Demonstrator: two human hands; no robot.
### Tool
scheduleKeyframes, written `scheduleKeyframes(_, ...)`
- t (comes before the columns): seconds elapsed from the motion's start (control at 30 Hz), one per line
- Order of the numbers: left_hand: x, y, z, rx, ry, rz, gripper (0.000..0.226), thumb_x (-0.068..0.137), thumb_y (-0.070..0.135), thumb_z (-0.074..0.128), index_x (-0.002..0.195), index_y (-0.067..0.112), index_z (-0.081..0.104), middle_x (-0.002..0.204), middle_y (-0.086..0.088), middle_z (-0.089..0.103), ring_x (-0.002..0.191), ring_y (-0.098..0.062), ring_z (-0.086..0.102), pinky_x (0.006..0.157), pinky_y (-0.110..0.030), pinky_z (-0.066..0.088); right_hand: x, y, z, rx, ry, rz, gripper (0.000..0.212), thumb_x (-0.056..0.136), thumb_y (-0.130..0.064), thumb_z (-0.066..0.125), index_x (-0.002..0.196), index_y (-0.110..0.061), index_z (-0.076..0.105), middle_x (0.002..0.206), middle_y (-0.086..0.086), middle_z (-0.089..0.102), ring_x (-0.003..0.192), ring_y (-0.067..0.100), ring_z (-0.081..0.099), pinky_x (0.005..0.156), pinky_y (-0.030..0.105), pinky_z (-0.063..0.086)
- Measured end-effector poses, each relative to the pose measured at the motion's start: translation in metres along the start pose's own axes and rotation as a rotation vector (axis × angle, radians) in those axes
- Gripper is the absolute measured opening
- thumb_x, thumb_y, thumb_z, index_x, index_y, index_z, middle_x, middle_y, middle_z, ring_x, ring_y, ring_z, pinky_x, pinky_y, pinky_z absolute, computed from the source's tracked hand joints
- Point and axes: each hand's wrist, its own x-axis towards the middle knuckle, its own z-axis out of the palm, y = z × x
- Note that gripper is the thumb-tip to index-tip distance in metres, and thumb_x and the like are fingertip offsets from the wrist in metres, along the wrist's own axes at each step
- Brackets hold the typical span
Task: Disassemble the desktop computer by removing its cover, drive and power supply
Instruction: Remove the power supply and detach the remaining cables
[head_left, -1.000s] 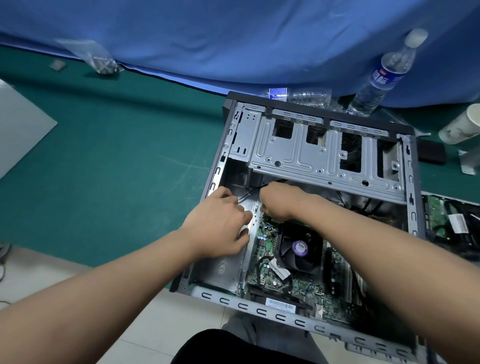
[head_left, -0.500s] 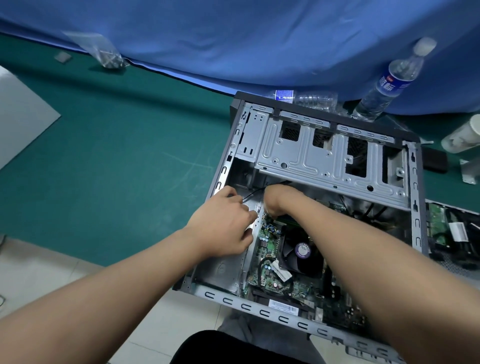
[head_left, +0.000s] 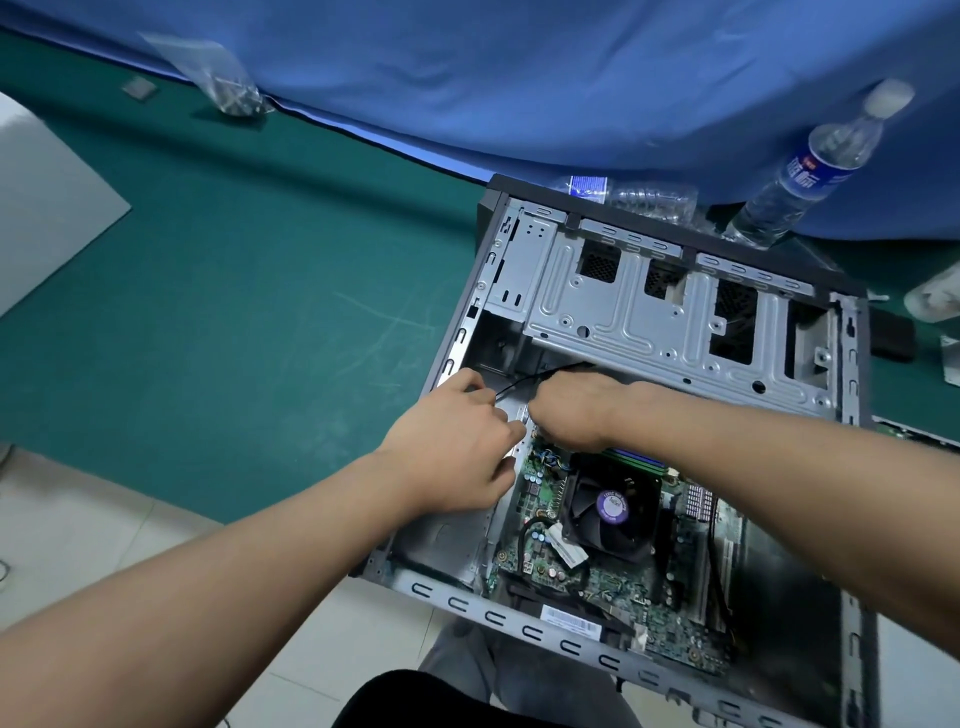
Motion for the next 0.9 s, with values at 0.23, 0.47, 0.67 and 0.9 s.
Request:
scheduleKeyframes(0.23, 0.0, 0.0, 0.0, -0.007, -0.026, -0.004, 0.025, 0.088, 0.035, 0.035, 0.082, 0.019, 0.053, 0.082, 0.0, 0.066, 0.083, -0.023, 0.054, 0.098, -0.034, 0.029, -0.004, 0.002, 0.006, 0.124, 0.116, 0.052, 0.019, 0.09, -0.013, 0.047, 0.071, -0.009, 0.044, 0.064, 0.0, 0.039, 0.067, 0.024, 0.043, 0.056, 0.031, 0.034)
scheduleKeyframes(0.47, 0.005, 0.005, -0.003, 0.058, -0.047, -0.052, 0.02, 0.091, 0.028, 0.038, 0.092, 0.019, 0.056, 0.095, 0.0, 0.065, 0.092, -0.022, 0.055, 0.093, -0.031, 0.027, -0.016, -0.003, 0.02, 0.843, 0.271, 0.274, 0.02, 0.094, -0.024, 0.04, 0.078, -0.013, 0.046, 0.075, 0.0, 0.051, 0.077, 0.023, 0.05, 0.063, 0.031, 0.034)
scheduleKeyframes(0.67, 0.045, 0.013, -0.006, -0.474, -0.052, -0.427, 0.029, 0.089, 0.025, 0.057, 0.115, 0.014, 0.054, 0.11, -0.007, 0.063, 0.098, -0.027, 0.061, 0.078, -0.037, 0.05, -0.033, -0.014, 0.043, 1.277, 0.465, 0.336, 0.033, 0.097, -0.03, 0.038, 0.088, -0.009, 0.062, 0.071, 0.001, 0.067, 0.069, 0.015, 0.06, 0.072, 0.03, 0.044)
scheduleKeyframes(0.9, 0.067, 0.025, 0.007, -0.783, 0.006, -0.465, 0.03, 0.081, 0.011, 0.065, 0.111, 0.01, 0.065, 0.104, -0.012, 0.069, 0.098, -0.028, 0.06, 0.084, -0.033, 0.048, -0.035, -0.019, 0.049, 1.418, 0.567, 0.377, 0.02, 0.094, -0.037, 0.052, 0.084, -0.02, 0.051, 0.064, -0.003, 0.063, 0.059, 0.007, 0.056, 0.057, 0.021, 0.039)
